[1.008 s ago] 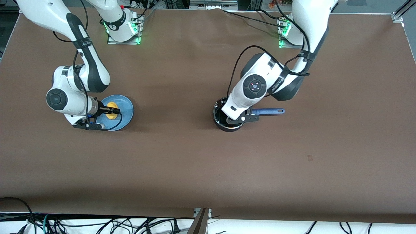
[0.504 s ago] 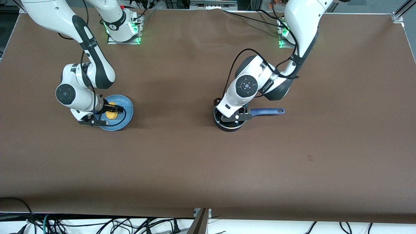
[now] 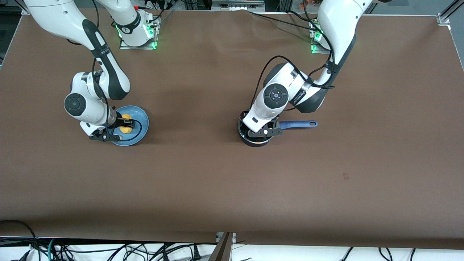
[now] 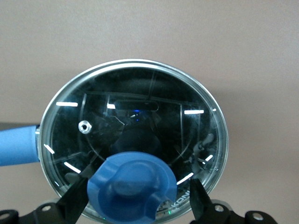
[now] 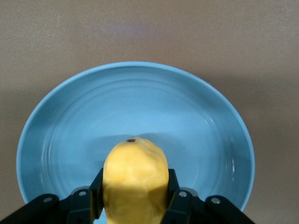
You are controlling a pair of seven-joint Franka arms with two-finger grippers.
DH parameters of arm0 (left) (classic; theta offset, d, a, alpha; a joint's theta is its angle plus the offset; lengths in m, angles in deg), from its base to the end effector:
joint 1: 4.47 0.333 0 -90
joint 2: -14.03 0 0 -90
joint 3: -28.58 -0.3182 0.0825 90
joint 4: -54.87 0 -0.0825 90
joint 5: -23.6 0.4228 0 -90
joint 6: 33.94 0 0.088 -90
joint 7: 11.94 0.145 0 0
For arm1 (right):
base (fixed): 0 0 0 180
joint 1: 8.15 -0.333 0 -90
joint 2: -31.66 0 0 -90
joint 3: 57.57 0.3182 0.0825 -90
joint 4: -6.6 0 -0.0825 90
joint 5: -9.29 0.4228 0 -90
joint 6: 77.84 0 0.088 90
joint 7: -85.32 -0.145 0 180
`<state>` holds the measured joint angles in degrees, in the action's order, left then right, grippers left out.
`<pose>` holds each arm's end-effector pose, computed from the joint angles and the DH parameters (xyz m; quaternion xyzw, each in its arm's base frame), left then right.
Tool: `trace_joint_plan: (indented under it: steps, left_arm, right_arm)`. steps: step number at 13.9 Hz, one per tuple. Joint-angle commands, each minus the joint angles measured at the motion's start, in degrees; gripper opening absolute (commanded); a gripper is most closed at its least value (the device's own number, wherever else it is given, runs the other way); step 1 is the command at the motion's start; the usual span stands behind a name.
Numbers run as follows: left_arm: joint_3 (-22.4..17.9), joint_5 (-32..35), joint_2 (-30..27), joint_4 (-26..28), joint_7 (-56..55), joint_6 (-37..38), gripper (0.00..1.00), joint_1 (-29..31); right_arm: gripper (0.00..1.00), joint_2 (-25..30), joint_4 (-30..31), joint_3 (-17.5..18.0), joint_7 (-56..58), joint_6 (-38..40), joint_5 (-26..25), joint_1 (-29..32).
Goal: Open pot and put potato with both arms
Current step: 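Grasp the potato with the right gripper while the left gripper grasps the knob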
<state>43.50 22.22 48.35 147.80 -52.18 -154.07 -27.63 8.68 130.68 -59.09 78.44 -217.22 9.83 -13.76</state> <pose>0.5627 -0.4258 0.2170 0.9941 0.0432 -0.0938 0.0318 0.5658 0.0398 0.1284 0.9974 -0.0274 -0.0663 0.0088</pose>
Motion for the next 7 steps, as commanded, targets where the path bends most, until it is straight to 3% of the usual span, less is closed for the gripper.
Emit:
trace_joint_plan:
  steps: [1,7]
  left_arm:
    - [-0.2,2.3,-0.7,-0.1,0.9,-0.1,0.75,-0.2]
    - [-0.3,2.4,-0.9,-0.6,1.0,0.2,0.16,0.0]
  right_arm:
    - [0.44,0.7,1.1,0.0,0.8,-1.1,0.2,-0.1]
    - [0.35,4.2,-2.0,0.4,1.2,1.4,0.2,-0.1]
